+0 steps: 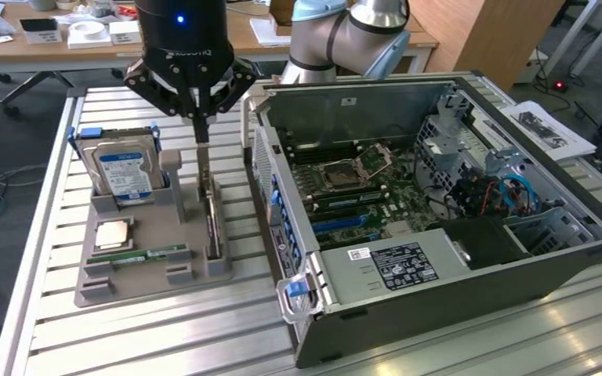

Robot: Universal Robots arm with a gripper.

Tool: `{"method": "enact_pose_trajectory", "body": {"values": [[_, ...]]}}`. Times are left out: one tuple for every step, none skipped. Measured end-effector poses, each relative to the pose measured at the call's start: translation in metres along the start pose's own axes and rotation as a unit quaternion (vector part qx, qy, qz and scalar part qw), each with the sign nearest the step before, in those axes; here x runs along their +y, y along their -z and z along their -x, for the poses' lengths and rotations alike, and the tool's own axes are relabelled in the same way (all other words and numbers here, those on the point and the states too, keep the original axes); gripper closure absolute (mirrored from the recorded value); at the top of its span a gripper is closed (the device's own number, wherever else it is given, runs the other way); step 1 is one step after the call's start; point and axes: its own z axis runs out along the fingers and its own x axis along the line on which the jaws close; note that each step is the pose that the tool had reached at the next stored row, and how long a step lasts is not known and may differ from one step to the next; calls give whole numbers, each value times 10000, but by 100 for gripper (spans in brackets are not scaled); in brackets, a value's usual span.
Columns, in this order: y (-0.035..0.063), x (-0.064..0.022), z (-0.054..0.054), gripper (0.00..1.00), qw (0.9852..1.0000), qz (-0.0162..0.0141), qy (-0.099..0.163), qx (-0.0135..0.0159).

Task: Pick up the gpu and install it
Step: 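Reach for the gpu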

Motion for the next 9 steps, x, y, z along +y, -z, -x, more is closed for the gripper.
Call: {"method": "enact_pose_trajectory", "body": {"values": [[0,-1,-1,89,10000,0,-1,0],[0,-1,-2,89,10000,0,-1,0],[-1,-2,-11,89,10000,0,-1,-1],[-2,-4,-24,89,10000,0,-1,-1],[-2,-5,-35,89,10000,0,0,-1],[-3,-5,-43,89,10000,0,-1,-1],[-3,-6,-48,89,10000,0,-1,-1],[-3,-8,-50,89,10000,0,0,-1],[-3,-8,-51,89,10000,1,1,-1]]}}
